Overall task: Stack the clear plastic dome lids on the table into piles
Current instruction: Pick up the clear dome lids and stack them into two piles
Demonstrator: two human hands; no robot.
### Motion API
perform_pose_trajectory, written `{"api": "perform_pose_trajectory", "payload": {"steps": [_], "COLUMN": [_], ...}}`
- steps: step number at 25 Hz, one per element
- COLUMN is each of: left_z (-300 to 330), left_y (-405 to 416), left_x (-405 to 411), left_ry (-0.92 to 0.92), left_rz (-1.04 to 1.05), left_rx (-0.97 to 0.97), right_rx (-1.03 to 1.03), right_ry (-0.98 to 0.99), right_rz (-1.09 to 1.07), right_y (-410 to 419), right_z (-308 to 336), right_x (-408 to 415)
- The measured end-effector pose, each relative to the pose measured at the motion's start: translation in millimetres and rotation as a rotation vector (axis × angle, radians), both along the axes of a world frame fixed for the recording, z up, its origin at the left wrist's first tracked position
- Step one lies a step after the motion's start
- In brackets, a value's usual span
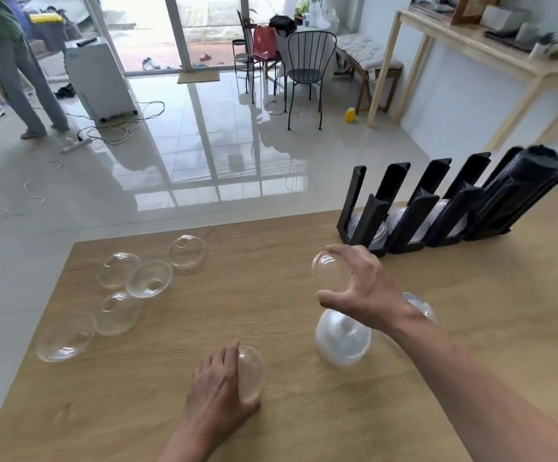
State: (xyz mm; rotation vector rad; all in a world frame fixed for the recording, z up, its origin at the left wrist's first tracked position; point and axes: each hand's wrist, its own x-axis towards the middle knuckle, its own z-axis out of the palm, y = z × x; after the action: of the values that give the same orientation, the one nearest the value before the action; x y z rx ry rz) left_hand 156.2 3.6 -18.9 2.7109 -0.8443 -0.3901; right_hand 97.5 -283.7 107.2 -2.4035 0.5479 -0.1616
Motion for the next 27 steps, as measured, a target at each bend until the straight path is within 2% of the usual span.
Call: {"api": "perform_pose_trajectory", "payload": {"steps": [3,6,8,11,14,18,23,27], "left_z": [31.0,56.8,65.6,56.2,37.3,30.8,41.5,46.2], "left_y": [-35.2,-92.2,-133.2,-170.3,-176.1,-176.1,-180.5,-183.8], "left_x": [-36.9,-61.8,-74.4,-80.8,-77.6,-72.1,-69.5,-66.0], "left_ry": [0.080,-0.048,-0.105,-0.104,-0.007,0.053,0.088,0.113], "left_rz": [0.035,-0.070,-0.112,-0.086,-0.027,0.026,0.047,0.053], "left_rx": [-0.217,-0.360,-0.381,-0.260,-0.103,-0.084,0.021,0.054], "right_rx": [-0.041,-0.064,-0.090,-0.137,-0.170,-0.233,-0.235,-0.186], "right_ry": [-0.005,0.004,0.019,0.044,0.050,0.060,0.316,0.263], "right_rz": [-0.041,-0.096,-0.090,-0.058,-0.026,0.018,0.110,0.103], "right_y": [-48.8,-83.3,-98.9,-113.7,-121.3,-126.1,-117.2,-117.5], "right_z": [-3.0,-12.7,-16.8,-19.1,-18.7,-26.1,-67.1,-83.7], "right_x": [-40.7,-74.4,-90.1,-105.4,-113.3,-108.2,-99.8,-100.1]}}
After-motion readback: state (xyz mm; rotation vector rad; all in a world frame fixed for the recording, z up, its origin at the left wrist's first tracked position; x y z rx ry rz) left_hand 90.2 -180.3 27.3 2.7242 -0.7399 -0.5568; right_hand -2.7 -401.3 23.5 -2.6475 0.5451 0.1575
